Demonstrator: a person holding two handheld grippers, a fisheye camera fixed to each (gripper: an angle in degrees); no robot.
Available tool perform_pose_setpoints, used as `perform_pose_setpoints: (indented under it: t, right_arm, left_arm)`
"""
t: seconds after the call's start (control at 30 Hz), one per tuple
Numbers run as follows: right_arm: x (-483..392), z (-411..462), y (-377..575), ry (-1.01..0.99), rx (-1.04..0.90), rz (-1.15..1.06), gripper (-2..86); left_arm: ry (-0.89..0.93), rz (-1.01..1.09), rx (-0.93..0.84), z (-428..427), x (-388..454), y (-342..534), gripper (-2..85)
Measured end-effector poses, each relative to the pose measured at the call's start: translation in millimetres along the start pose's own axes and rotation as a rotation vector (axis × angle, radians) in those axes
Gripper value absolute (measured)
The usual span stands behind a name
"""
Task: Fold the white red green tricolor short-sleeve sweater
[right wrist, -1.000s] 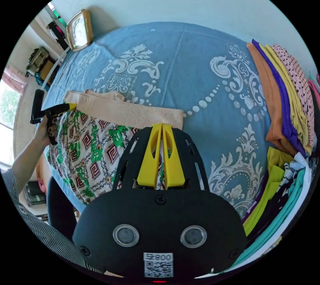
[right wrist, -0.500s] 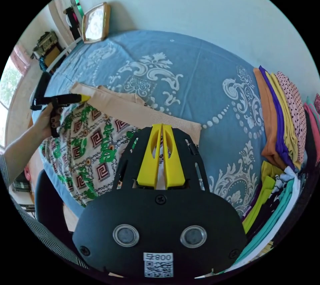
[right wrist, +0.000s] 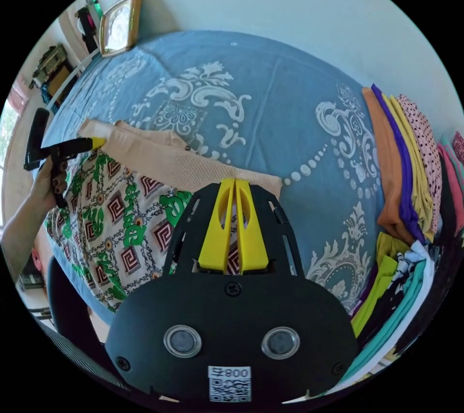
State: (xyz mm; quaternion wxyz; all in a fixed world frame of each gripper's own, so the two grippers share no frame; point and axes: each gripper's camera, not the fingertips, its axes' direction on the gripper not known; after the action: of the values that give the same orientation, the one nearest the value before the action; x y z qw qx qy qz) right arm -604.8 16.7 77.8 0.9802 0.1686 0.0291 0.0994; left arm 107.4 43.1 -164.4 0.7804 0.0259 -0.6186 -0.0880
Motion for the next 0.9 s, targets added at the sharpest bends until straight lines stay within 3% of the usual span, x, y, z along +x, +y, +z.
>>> perform_pose_setpoints:
  t: [0.27, 0.43, 0.6, 0.73, 0.9]
  right_arm:
    - [24, -16, 9, 0.008, -0.053, -0.018, 0.1]
    - [58, -52, 46, -0.094, 0.016, 0.057, 0.1]
    - [81, -104, 123, -0.239, 0.043, 0.052, 0.1]
    - [76, -123, 193, -0.230, -0.016, 0.011, 0.1]
    - [104, -137, 286, -0.239, -0.080, 0.110, 0.4]
  left_arm:
    - [-0.015, -0.004, 0.040, -26, -19, 54, 2.6]
    - [0.003, -0.012, 0.098, -62, -33, 113, 2.9]
    - [-0.028, -0.045, 0.053, -93, -45, 193, 3.2]
    - [-0.062, -0.141, 0.002, -111, -62, 268, 4.1]
    - [-0.086, -0.245, 0.103, -141, -82, 332, 6.8]
